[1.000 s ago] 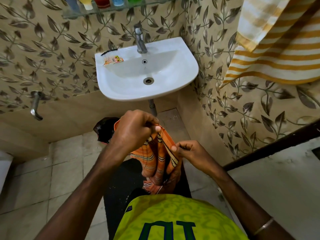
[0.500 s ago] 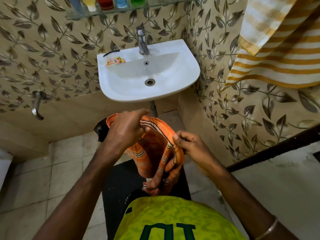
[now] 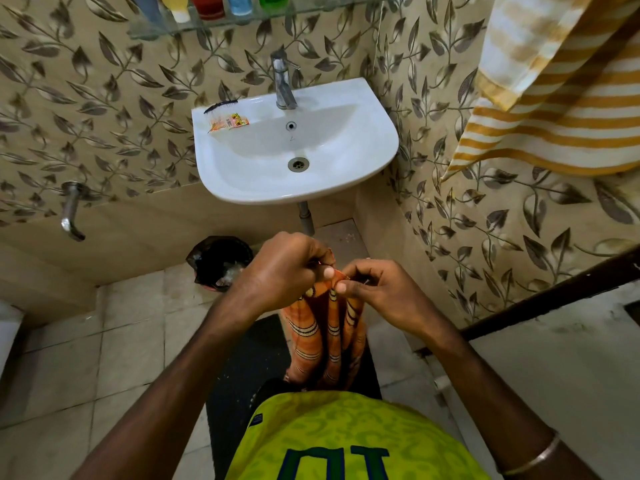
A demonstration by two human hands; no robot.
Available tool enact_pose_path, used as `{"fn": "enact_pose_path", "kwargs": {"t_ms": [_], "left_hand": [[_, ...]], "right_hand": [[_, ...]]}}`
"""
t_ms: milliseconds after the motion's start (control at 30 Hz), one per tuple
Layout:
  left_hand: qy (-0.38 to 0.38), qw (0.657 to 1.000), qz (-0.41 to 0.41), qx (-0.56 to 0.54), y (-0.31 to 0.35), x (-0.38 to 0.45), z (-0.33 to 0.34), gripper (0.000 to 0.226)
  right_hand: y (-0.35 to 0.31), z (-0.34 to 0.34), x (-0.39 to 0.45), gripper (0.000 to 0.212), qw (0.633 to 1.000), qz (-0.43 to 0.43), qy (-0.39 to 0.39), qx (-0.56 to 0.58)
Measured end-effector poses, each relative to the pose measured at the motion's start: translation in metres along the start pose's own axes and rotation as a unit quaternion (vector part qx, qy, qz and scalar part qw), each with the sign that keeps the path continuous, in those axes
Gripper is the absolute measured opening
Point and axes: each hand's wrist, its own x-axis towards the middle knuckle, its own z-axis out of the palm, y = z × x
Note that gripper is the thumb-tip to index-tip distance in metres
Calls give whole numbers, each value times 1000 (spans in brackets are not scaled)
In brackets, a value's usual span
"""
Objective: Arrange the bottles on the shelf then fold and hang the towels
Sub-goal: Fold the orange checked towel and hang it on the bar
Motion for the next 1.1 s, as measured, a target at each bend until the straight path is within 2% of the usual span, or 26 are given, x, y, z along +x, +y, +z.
{"fn": "enact_pose_path", "kwargs": {"t_ms": [100, 300, 400, 533, 633, 800, 867, 967, 1033, 1100], "left_hand": [[8, 1000, -3, -2, 4, -3, 0, 17], [25, 999, 8, -25, 6, -10, -11, 29], [38, 999, 8, -31, 6, -13, -16, 30], [50, 997, -9, -50, 2, -14, -22, 23], [66, 993, -46, -83, -10, -13, -28, 12], [84, 989, -91, -81, -26, -11, -36, 10], [89, 991, -91, -50, -25, -11, -32, 24], [62, 992, -74, -84, -16, -13, -19, 61], [14, 993, -45, -105, -9, -15, -10, 67], [-31, 996, -9, -87, -4, -15, -2, 57]], "right_hand": [[13, 4, -1, 13, 998, -3, 52, -32], [35, 13, -2, 14, 990, 4, 118, -75], [40, 17, -2, 13, 990, 31, 114, -72], [43, 16, -2, 13, 992, 70, 92, 39], [37, 11, -4, 18, 992, 70, 70, 77], [22, 5, -6, 24, 992, 58, 53, 102], [13, 5, -7, 21, 992, 45, 43, 108], [1, 8, -6, 21, 996, 16, 30, 79], [-5, 10, -5, 17, 999, 2, 18, 42], [-10, 11, -5, 12, 1000, -3, 15, 7]]}}
